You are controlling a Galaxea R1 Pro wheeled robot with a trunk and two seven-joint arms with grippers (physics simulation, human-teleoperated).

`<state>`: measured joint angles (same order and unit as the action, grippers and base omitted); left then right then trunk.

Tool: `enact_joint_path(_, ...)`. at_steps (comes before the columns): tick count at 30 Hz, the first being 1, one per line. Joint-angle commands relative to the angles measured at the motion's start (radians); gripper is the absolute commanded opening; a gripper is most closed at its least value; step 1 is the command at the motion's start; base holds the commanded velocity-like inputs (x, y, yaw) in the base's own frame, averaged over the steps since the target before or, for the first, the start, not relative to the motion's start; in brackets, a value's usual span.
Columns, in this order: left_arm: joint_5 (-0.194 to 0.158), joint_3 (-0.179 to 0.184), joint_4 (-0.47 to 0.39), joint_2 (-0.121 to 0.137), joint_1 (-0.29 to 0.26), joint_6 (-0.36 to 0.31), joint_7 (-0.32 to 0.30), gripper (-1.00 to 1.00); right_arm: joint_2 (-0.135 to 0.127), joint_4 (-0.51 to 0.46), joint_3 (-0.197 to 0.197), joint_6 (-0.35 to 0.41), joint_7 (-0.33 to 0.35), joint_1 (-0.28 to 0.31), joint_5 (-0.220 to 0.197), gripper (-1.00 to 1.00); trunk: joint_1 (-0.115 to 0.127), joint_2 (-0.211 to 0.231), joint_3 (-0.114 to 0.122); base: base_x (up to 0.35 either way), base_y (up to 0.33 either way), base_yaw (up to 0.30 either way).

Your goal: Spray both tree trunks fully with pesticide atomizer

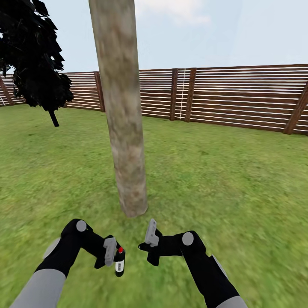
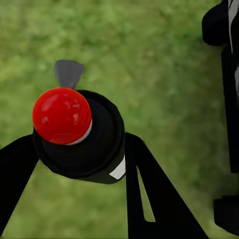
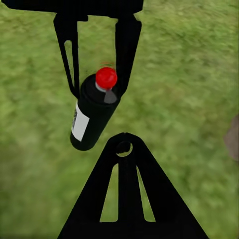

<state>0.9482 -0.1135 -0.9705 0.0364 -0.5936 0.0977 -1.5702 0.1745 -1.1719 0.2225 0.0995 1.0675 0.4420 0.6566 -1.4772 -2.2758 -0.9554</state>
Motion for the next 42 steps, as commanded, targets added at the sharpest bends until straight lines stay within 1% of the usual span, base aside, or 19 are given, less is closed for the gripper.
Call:
enact_joint_path(1, 0.0, 0.0, 0.001, -0.008, 0.0, -0.001, 0.008, -1.0, 0.0, 0.0, 0.0, 0.0, 0.0, 0.0, 0.0, -1.0, 0.0, 0.0, 0.0, 0.0, 0.0, 0.0)
enact_joint_path(3, 0.0, 0.0, 0.001, -0.026, 0.0, 0.0, 0.021, -1.0, 0.0, -0.001, 0.0, -0.001, -0.001, 0.0, 0.0, -1.0, 0.0, 0.0, 0.0, 0.0, 0.0, 0.0)
enact_joint_path(4, -0.001, 0.0, 0.001, -0.03, 0.0, 0.0, 0.023, -1.0, 0.0, -0.001, 0.0, 0.0, -0.001, 0.0, 0.0, -1.0, 0.0, 0.0, 0.0, 0.0, 0.0, 0.0)
enact_joint_path(14, -0.012, 0.0, 0.006, -0.033, 0.0, 0.006, 0.008, -1.0, 0.0, -0.001, 0.0, -0.001, -0.001, 0.0, 0.0, -1.0, 0.0, 0.0, 0.0, 0.0, 0.0, 0.0)
enact_joint_path(15, -0.012, 0.0, 0.006, -0.039, 0.001, 0.008, 0.007, -1.0, 0.0, 0.0, 0.0, -0.001, -0.001, 0.0, 0.0, -1.0, 0.0, 0.0, 0.0, 0.0, 0.0, 0.0)
enact_joint_path(17, -0.009, 0.001, 0.009, -0.06, 0.002, 0.011, 0.008, -1.0, 0.0, 0.0, 0.0, -0.001, -0.001, 0.0, 0.0, -1.0, 0.0, 0.0, 0.0, 0.0, 0.0, 0.0)
enact_joint_path(19, -0.008, 0.001, 0.009, -0.068, 0.003, 0.011, 0.009, -1.0, 0.0, -0.001, 0.0, -0.001, -0.001, 0.0, 0.0, -1.0, 0.0, 0.0, 0.0, 0.0, 0.0, 0.0)
enact_joint_path(31, -0.016, 0.002, 0.001, -0.071, 0.003, 0.009, -0.001, -1.0, 0.0, 0.0, 0.0, -0.001, -0.001, 0.0, 0.001, -1.0, 0.0, 0.0, 0.0, 0.0, 0.0, 0.0)
enact_joint_path(35, -0.017, 0.002, 0.002, -0.084, 0.003, 0.008, -0.001, -1.0, 0.0, 0.0, 0.0, -0.001, -0.001, 0.0, 0.001, -1.0, 0.0, 0.0, 0.0, 0.0, 0.0, 0.0)
enact_joint_path(42, -0.018, 0.0, 0.001, -0.087, 0.003, 0.007, -0.001, -1.0, 0.0, 0.0, 0.0, -0.001, -0.001, 0.0, 0.001, -1.0, 0.0, 0.0, 0.0, 0.0, 0.0, 0.0)
